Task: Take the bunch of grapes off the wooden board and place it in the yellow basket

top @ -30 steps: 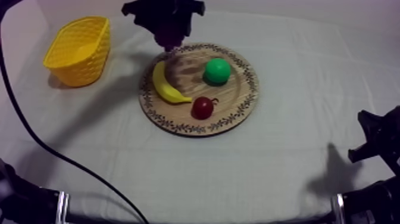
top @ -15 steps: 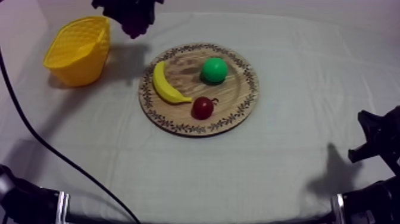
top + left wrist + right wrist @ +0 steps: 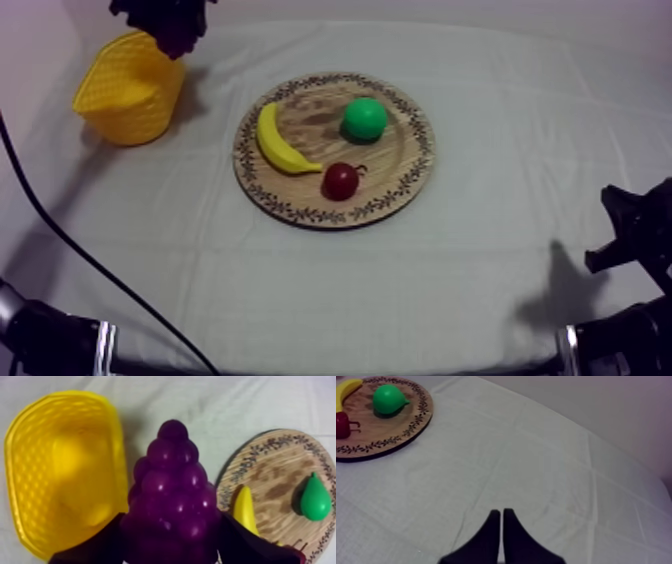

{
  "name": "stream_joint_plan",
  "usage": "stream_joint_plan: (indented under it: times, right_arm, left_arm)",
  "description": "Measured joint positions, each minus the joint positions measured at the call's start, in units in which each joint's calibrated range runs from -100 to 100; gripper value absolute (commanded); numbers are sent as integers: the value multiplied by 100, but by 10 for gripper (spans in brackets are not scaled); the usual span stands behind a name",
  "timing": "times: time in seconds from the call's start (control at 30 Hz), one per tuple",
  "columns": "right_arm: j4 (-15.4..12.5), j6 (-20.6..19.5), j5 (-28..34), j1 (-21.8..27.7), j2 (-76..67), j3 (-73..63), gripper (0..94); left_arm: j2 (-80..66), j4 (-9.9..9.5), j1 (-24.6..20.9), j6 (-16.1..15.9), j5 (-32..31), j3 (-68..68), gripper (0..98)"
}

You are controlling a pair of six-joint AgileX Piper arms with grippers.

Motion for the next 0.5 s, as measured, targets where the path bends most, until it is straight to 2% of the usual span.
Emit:
stream_joint_plan:
  times: [0.5]
  right_arm:
    - [0,0,0,0,0,0,3]
  left_arm:
    - [-67,-75,-671,-227,-11,108,553]
